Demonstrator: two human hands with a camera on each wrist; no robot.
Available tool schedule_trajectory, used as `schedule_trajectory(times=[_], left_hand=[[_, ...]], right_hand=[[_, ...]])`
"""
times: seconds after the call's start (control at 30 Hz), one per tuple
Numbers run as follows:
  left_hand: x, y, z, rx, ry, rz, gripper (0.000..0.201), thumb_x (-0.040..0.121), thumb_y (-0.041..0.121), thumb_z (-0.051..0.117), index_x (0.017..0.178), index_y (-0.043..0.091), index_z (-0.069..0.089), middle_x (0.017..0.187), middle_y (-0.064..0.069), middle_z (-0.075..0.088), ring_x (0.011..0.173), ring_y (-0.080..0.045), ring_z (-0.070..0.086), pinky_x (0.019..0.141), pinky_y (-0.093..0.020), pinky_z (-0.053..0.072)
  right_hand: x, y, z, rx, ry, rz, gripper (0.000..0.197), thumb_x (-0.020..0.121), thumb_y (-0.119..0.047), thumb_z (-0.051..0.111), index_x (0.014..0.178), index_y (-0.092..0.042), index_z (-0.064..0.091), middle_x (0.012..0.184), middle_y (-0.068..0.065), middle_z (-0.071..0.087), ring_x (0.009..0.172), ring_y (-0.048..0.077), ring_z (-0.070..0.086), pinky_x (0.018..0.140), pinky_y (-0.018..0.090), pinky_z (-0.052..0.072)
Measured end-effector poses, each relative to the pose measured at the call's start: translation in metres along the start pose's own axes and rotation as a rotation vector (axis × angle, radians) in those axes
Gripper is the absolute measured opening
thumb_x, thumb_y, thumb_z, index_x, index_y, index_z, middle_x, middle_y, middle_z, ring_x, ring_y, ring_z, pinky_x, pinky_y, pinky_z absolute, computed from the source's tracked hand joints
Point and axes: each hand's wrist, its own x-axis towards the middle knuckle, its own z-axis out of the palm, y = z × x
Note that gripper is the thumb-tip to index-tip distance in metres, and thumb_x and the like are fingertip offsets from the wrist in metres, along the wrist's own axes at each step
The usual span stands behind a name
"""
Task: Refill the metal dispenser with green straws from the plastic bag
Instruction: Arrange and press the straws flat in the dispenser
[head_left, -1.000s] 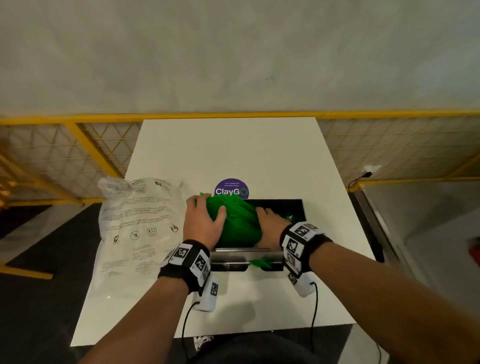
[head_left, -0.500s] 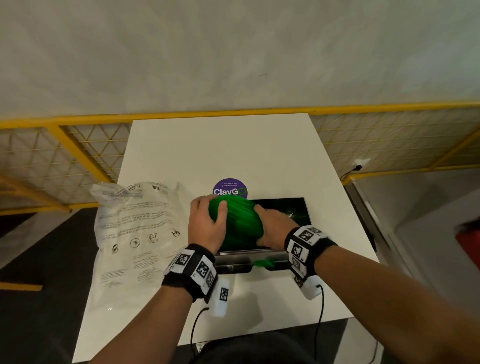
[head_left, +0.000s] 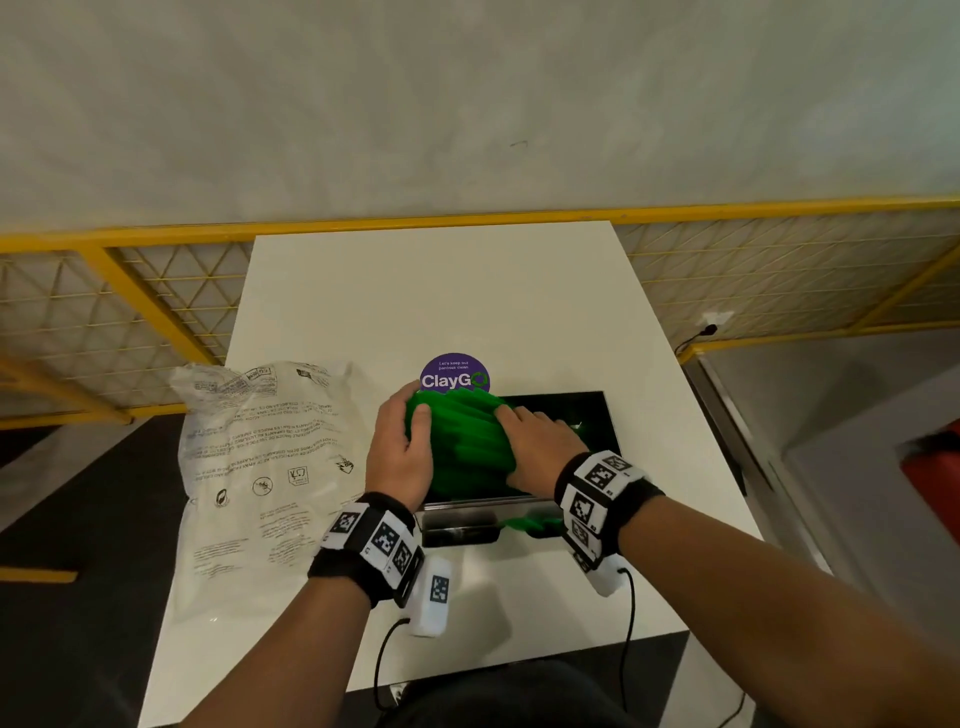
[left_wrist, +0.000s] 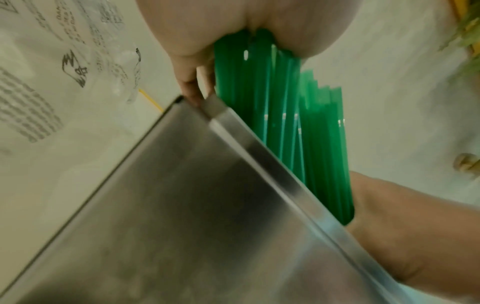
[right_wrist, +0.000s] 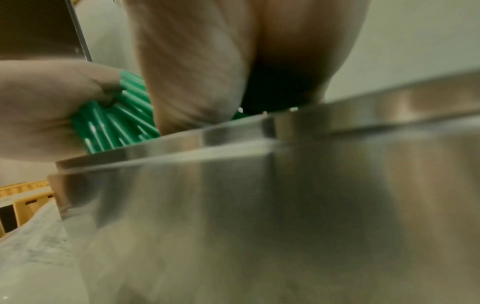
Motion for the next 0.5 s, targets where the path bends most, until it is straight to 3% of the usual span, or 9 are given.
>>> schedule_trajectory(times=[0.07,0.17,0.23,0.3,0.4,0.5], left_hand=[[0.0,0.003,-0.005,-0.025,-0.058,-0.014,0.037,0.101,0.024,0.037,0.137,0.022,0.044,0.135,0.008,0.045,0.123,0.0,0.039,0.105,-0.019,0.029],[0.001,0.007,-0.015,-0.092,-0.089,-0.012,0.041,0.103,0.031,0.029,0.142,0.023,0.036,0.143,0.011,0.037,0.131,0.003,0.031,0.107,-0.015,0.022],[0.0,0.009,-0.018,-0.087,-0.088,0.018,0.043,0.101,0.034,0.032,0.143,0.023,0.036,0.143,0.012,0.036,0.131,0.005,0.03,0.105,-0.011,0.021],[-0.002,0.012,-0.013,-0.041,-0.099,0.028,0.051,0.095,0.042,0.037,0.143,0.025,0.034,0.145,0.01,0.035,0.134,0.002,0.028,0.109,-0.016,0.021],[-0.006,0.016,-0.004,-0.08,-0.091,0.005,0.055,0.094,0.047,0.026,0.145,0.026,0.03,0.151,0.007,0.03,0.139,-0.002,0.024,0.114,-0.022,0.018],[0.002,0.019,-0.009,-0.371,-0.048,-0.213,0.052,0.1,0.049,0.008,0.144,0.033,0.03,0.152,0.007,0.03,0.138,-0.006,0.025,0.11,-0.027,0.019]], right_hand=[[-0.002,0.004,-0.001,-0.005,-0.007,0.021,0.083,0.076,-0.029,0.072,0.142,-0.018,0.022,0.134,0.01,0.042,0.123,0.033,0.043,0.1,0.05,0.037],[-0.004,0.012,-0.006,0.008,-0.025,0.036,0.09,0.072,-0.037,0.073,0.144,-0.024,0.02,0.134,0.008,0.04,0.124,0.032,0.04,0.1,0.05,0.039],[-0.009,0.019,-0.011,0.096,-0.024,0.041,0.096,0.067,-0.041,0.076,0.144,-0.028,0.021,0.134,0.006,0.04,0.124,0.031,0.039,0.099,0.05,0.04],[-0.016,0.023,-0.014,0.201,-0.008,0.022,0.099,0.066,-0.041,0.078,0.146,-0.029,0.02,0.135,0.004,0.038,0.124,0.028,0.036,0.1,0.048,0.04],[-0.026,0.022,-0.009,0.321,0.008,-0.017,0.091,0.072,-0.04,0.075,0.146,-0.025,0.023,0.136,0.003,0.037,0.126,0.025,0.035,0.103,0.042,0.039],[-0.028,0.012,0.003,0.304,0.049,-0.052,0.074,0.081,-0.04,0.066,0.143,-0.021,0.03,0.134,0.003,0.037,0.126,0.024,0.037,0.103,0.043,0.039]])
